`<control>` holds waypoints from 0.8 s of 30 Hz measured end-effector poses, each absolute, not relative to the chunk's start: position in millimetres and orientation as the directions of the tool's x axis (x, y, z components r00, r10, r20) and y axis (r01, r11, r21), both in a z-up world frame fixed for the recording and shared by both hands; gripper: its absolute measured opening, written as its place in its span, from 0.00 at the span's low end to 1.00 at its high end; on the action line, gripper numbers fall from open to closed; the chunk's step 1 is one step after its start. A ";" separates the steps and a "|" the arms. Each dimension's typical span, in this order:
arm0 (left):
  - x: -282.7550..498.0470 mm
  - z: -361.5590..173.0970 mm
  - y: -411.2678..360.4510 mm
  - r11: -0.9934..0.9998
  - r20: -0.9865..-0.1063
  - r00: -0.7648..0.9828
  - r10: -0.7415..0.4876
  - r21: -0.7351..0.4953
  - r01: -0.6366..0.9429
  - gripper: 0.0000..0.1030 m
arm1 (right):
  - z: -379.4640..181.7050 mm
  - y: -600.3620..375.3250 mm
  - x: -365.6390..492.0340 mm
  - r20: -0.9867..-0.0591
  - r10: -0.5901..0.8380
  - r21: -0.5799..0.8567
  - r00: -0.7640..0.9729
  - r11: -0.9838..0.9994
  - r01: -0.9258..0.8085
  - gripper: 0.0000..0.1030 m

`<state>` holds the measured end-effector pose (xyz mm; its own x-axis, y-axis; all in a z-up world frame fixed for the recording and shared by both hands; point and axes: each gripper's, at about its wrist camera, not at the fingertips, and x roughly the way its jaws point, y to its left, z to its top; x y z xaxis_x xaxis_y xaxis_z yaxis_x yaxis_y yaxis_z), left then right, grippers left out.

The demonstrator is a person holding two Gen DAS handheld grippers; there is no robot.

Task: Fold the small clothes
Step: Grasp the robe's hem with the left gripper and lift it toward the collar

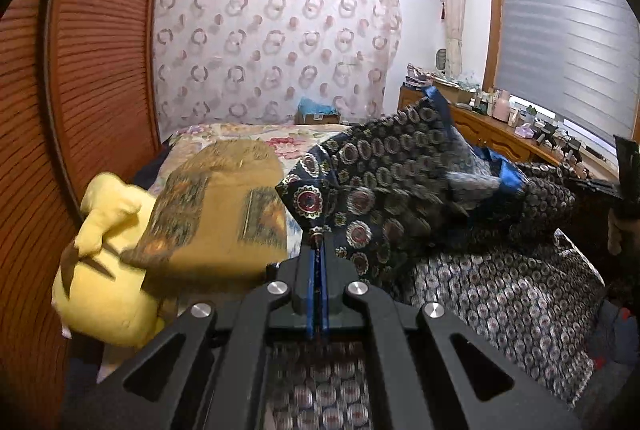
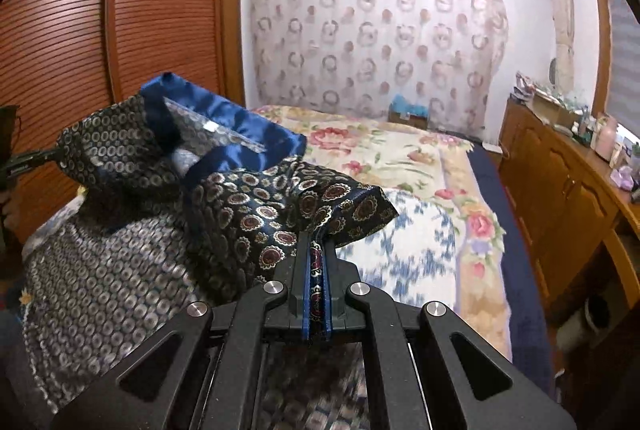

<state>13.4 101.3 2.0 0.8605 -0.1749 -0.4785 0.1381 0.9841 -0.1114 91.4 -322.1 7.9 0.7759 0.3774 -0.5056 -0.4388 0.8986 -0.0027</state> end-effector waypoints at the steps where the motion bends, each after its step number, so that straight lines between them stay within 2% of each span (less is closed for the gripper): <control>1: 4.2 -6.1 103.5 0.982 -0.487 0.853 -0.186 -0.126 0.143 0.00 | 3.1 -326.2 81.1 -0.510 0.377 0.009 0.773 0.901 -0.434 0.02; 4: -11.0 -29.1 106.7 0.986 -0.523 0.837 -0.163 -0.116 0.119 0.00 | -11.8 -336.4 62.5 -0.528 0.373 0.042 0.763 0.908 -0.416 0.02; 9: -24.5 -53.5 125.3 0.983 -0.559 0.814 -0.158 -0.167 0.076 0.00 | -40.6 -355.1 38.8 -0.566 0.369 0.115 0.737 0.921 -0.373 0.02; 18: -44.5 -46.0 125.5 0.988 -0.557 0.820 -0.131 -0.141 0.062 0.00 | -43.2 -359.5 16.3 -0.607 0.346 0.094 0.716 0.925 -0.367 0.02; 24: -51.1 -43.4 127.9 0.986 -0.584 0.797 -0.155 -0.145 0.085 0.00 | -48.7 -359.0 4.0 -0.646 0.337 0.077 0.685 0.921 -0.381 0.02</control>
<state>-51.1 127.9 -43.4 0.7970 -0.1549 -0.5838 0.0855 0.9858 -0.1448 4.0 -359.0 -48.7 0.6846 0.3373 -0.6461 -0.3812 0.9213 0.0770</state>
